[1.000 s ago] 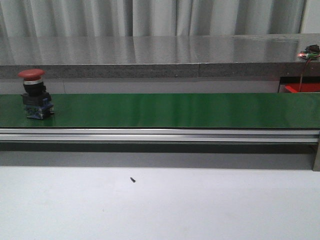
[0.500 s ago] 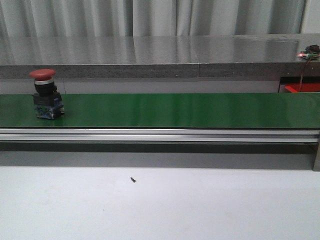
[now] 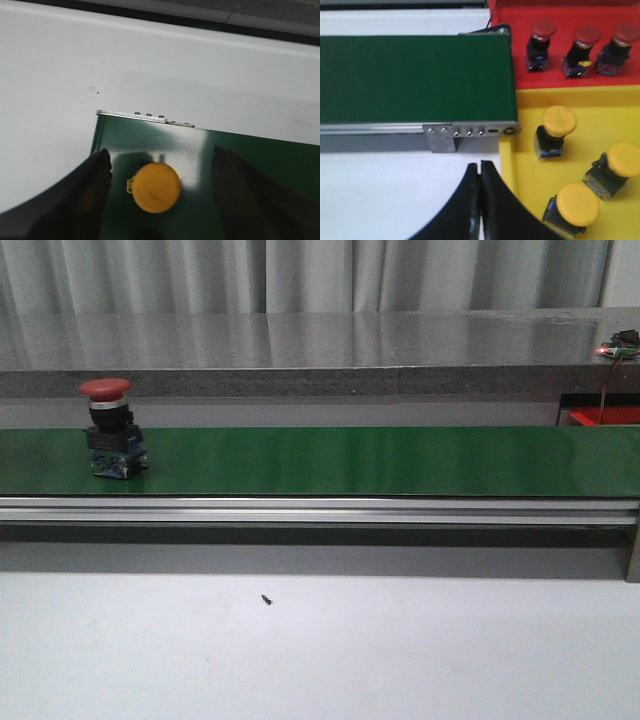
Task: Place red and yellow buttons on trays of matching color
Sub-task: 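Set the yellow button on the belt and open the left gripper, then move the right gripper over the red button on the belt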
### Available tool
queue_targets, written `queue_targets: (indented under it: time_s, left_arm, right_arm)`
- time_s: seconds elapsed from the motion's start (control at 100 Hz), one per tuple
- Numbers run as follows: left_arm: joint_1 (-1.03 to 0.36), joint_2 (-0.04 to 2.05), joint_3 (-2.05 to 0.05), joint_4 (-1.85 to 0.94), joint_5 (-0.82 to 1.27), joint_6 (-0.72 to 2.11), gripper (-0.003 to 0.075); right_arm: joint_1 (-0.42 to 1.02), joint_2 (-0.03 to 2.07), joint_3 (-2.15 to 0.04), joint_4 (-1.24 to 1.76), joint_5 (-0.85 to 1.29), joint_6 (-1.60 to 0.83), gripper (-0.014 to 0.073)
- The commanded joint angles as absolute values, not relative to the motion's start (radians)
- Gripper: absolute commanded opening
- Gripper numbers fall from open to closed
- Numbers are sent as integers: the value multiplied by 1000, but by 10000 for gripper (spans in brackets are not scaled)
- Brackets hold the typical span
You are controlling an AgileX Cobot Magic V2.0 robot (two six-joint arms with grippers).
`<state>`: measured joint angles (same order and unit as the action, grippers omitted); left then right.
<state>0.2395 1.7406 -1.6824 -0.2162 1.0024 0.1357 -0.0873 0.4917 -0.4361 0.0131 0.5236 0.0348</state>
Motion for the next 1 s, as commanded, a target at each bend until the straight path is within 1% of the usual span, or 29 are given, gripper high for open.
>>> queue_targets:
  time_s: [0.0, 0.04, 0.08, 0.09, 0.14, 0.21, 0.6, 0.77, 0.99]
  left_arm:
    - [223, 1650, -1683, -271, 973, 147, 279]
    - [209, 1632, -1664, -268, 967, 149, 227]
    - [195, 1616, -1643, -266, 965, 150, 153]
    - [192, 1613, -1639, -266, 965, 150, 153]
    - [173, 1595, -1613, -264, 959, 158, 70]
    - [143, 1569, -1568, -264, 939, 168, -22]
    - [-29, 1412, -1334, -264, 826, 169, -19]
    - [-48, 1322, -1245, -274, 812, 169, -20]
    - [-48, 1123, -1061, -284, 739, 169, -20]
  right_arm:
    - [-122, 451, -460, 13, 462, 36, -67]
    - [-127, 444, -460, 13, 462, 36, -67]
    - [-127, 444, -460, 13, 462, 36, -67]
    - [-127, 444, -460, 13, 462, 36, -67]
    - [-127, 444, -460, 13, 462, 36, -67]
    - [-127, 444, -460, 13, 462, 36, -67]
    - [-127, 444, -460, 13, 462, 36, -67]
    - [-127, 444, -460, 13, 455, 36, -67]
    - [-127, 444, -460, 14, 417, 36, -67]
